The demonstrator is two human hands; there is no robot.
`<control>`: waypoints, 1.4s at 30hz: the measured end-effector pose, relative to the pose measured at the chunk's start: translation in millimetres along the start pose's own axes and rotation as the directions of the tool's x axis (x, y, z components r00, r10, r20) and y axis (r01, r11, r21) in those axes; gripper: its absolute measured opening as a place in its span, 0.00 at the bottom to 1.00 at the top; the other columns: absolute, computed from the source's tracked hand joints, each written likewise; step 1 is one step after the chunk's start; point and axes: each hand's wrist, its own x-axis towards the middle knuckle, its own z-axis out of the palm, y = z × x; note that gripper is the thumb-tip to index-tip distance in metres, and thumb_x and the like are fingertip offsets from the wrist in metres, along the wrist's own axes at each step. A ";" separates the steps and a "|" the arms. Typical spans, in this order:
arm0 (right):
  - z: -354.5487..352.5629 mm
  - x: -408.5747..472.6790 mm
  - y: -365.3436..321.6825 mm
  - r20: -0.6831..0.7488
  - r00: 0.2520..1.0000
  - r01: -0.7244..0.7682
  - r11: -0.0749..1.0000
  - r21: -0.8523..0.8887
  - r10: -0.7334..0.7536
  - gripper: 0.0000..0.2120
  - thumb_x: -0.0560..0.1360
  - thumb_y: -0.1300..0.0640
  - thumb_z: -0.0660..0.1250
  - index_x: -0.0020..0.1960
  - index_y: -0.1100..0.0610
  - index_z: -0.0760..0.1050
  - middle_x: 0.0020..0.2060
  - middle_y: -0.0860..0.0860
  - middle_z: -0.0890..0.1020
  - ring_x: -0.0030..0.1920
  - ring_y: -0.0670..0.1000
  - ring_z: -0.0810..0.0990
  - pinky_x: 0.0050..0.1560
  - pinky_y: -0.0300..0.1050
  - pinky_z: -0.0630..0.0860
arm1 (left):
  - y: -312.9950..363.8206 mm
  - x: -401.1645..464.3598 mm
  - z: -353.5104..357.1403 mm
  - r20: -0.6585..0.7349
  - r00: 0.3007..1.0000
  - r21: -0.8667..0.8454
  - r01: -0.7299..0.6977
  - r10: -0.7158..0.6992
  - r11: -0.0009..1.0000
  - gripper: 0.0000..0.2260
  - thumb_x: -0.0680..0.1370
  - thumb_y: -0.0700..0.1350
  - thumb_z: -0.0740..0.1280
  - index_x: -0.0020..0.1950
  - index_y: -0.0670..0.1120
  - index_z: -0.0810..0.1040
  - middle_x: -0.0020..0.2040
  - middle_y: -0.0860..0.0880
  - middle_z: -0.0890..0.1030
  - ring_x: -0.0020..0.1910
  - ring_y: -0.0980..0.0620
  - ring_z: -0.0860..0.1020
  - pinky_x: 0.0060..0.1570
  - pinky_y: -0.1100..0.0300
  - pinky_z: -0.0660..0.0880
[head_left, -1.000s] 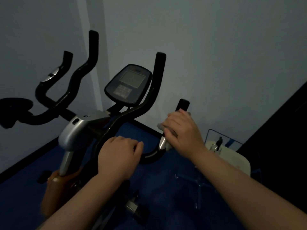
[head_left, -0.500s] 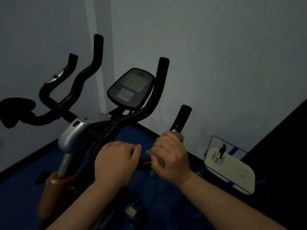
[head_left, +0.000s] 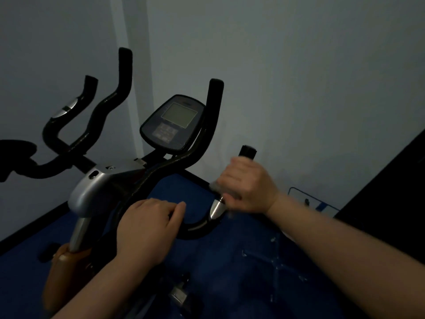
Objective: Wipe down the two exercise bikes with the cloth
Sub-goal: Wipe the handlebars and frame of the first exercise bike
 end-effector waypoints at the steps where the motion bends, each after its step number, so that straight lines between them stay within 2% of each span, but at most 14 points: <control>1: -7.2 6.0 17.5 0.044 0.998 0.057 0.993 -0.099 -0.053 0.11 0.72 0.52 0.64 0.39 0.59 0.81 0.33 0.53 0.80 0.36 0.56 0.79 0.55 0.50 0.75 | 0.4 -0.3 0.1 -0.001 1.000 -0.003 0.006 -0.006 1.000 0.21 0.79 0.58 0.56 0.35 0.52 0.82 0.34 0.53 0.81 0.39 0.53 0.78 0.43 0.59 0.68; 4: -11.9 16.7 39.3 0.039 0.999 0.026 0.976 -0.214 -0.018 0.13 0.72 0.52 0.64 0.33 0.57 0.77 0.29 0.52 0.78 0.33 0.55 0.77 0.41 0.48 0.77 | 0.8 0.2 2.0 -0.007 1.000 0.003 0.014 -0.014 1.000 0.22 0.79 0.58 0.55 0.34 0.52 0.81 0.33 0.54 0.81 0.39 0.53 0.78 0.43 0.58 0.69; 7: -3.9 20.9 22.8 -0.205 0.902 -0.404 0.910 -0.092 0.379 0.11 0.74 0.56 0.64 0.35 0.58 0.78 0.32 0.53 0.80 0.34 0.54 0.77 0.31 0.48 0.74 | 0.9 1.1 1.7 -0.013 1.000 0.013 0.011 -0.011 1.000 0.24 0.78 0.60 0.52 0.34 0.51 0.81 0.32 0.53 0.81 0.38 0.53 0.78 0.41 0.58 0.70; 11: 24.1 43.1 -23.5 -0.383 0.231 -0.813 0.394 0.429 0.894 0.10 0.77 0.54 0.61 0.47 0.58 0.78 0.47 0.52 0.79 0.45 0.51 0.78 0.40 0.38 0.73 | 0.8 1.2 2.6 -0.006 1.000 0.019 0.016 -0.016 1.000 0.24 0.79 0.60 0.53 0.34 0.52 0.81 0.33 0.53 0.81 0.38 0.54 0.78 0.41 0.60 0.68; 12: 28.3 48.0 -30.9 -0.350 0.162 -0.826 0.321 0.464 0.923 0.10 0.78 0.51 0.61 0.49 0.56 0.77 0.50 0.50 0.77 0.49 0.49 0.76 0.41 0.32 0.69 | 0.4 1.4 3.1 -0.007 1.000 0.023 0.014 -0.014 1.000 0.24 0.79 0.60 0.52 0.34 0.52 0.81 0.33 0.53 0.81 0.38 0.54 0.78 0.40 0.60 0.66; 13: 29.0 47.8 -31.9 -0.330 0.207 -0.847 0.337 0.411 0.921 0.10 0.77 0.50 0.63 0.49 0.55 0.78 0.51 0.50 0.75 0.51 0.49 0.73 0.42 0.29 0.66 | 0.0 1.2 3.3 -0.011 1.000 0.023 0.012 -0.012 1.000 0.24 0.79 0.60 0.52 0.34 0.52 0.81 0.33 0.53 0.80 0.37 0.55 0.77 0.40 0.60 0.66; 16: 6.8 33.3 -5.3 -0.164 0.650 -0.739 0.668 0.088 0.742 0.10 0.72 0.48 0.71 0.42 0.56 0.79 0.43 0.51 0.78 0.45 0.51 0.74 0.40 0.40 0.71 | 0.3 1.6 2.1 -0.019 1.000 0.020 0.001 0.000 1.000 0.23 0.79 0.59 0.53 0.34 0.52 0.81 0.32 0.53 0.80 0.37 0.54 0.78 0.41 0.59 0.67; 18: -2.9 29.0 14.6 -0.074 0.727 -0.679 0.730 0.075 0.683 0.12 0.73 0.48 0.69 0.39 0.56 0.78 0.36 0.51 0.79 0.38 0.52 0.77 0.37 0.44 0.74 | 0.5 1.6 2.2 -0.014 1.000 0.015 0.000 0.000 1.000 0.23 0.78 0.60 0.53 0.34 0.52 0.81 0.32 0.53 0.80 0.37 0.54 0.78 0.40 0.59 0.67; 20: -0.6 38.4 8.6 -0.178 0.478 -0.789 0.510 0.342 0.860 0.14 0.75 0.47 0.67 0.36 0.54 0.75 0.31 0.50 0.79 0.33 0.49 0.77 0.35 0.43 0.74 | 0.7 1.5 1.7 -0.013 1.000 0.009 0.008 -0.008 1.000 0.23 0.79 0.60 0.52 0.35 0.52 0.81 0.34 0.53 0.81 0.38 0.54 0.78 0.41 0.60 0.67; 23: 16.4 53.8 -22.5 -0.243 -0.147 -0.691 0.076 0.719 0.959 0.12 0.77 0.42 0.62 0.42 0.49 0.75 0.35 0.46 0.81 0.36 0.43 0.79 0.36 0.37 0.75 | 2.1 0.1 1.0 -0.019 1.000 0.010 0.020 -0.020 1.000 0.24 0.78 0.60 0.51 0.35 0.53 0.81 0.35 0.53 0.81 0.39 0.54 0.78 0.41 0.60 0.65; 25: 26.1 50.5 -43.8 -0.179 -0.276 -0.629 -0.037 0.777 0.944 0.14 0.79 0.42 0.58 0.56 0.48 0.75 0.48 0.48 0.82 0.47 0.46 0.81 0.44 0.39 0.78 | 2.4 1.0 2.0 -0.022 1.000 0.003 0.023 -0.023 1.000 0.25 0.78 0.60 0.51 0.35 0.52 0.81 0.34 0.53 0.81 0.39 0.54 0.78 0.42 0.59 0.67; 29: 32.5 43.4 -73.6 -0.094 -0.169 -0.648 -0.039 0.761 0.981 0.20 0.81 0.48 0.56 0.72 0.48 0.64 0.62 0.50 0.76 0.57 0.47 0.77 0.55 0.40 0.74 | 1.1 3.0 3.3 -0.026 0.999 0.013 0.025 -0.025 1.000 0.25 0.78 0.61 0.50 0.34 0.52 0.81 0.33 0.53 0.81 0.38 0.55 0.77 0.40 0.60 0.65; 36: 35.8 42.6 -72.4 -0.125 -0.144 -0.664 -0.002 0.747 0.982 0.19 0.81 0.50 0.55 0.72 0.49 0.63 0.63 0.50 0.75 0.58 0.47 0.76 0.50 0.27 0.71 | 2.7 3.3 3.8 -0.051 0.999 0.040 0.019 -0.017 0.999 0.24 0.78 0.60 0.52 0.33 0.51 0.81 0.32 0.52 0.80 0.38 0.53 0.77 0.39 0.59 0.62; 42: 28.0 46.5 -39.6 -0.152 -0.122 -0.650 0.036 0.759 0.981 0.16 0.81 0.50 0.55 0.67 0.52 0.69 0.58 0.50 0.78 0.54 0.45 0.78 0.49 0.32 0.74 | 3.1 3.1 2.8 -0.052 0.998 0.026 0.027 -0.025 0.999 0.24 0.78 0.60 0.52 0.33 0.51 0.80 0.31 0.53 0.80 0.36 0.55 0.77 0.38 0.60 0.62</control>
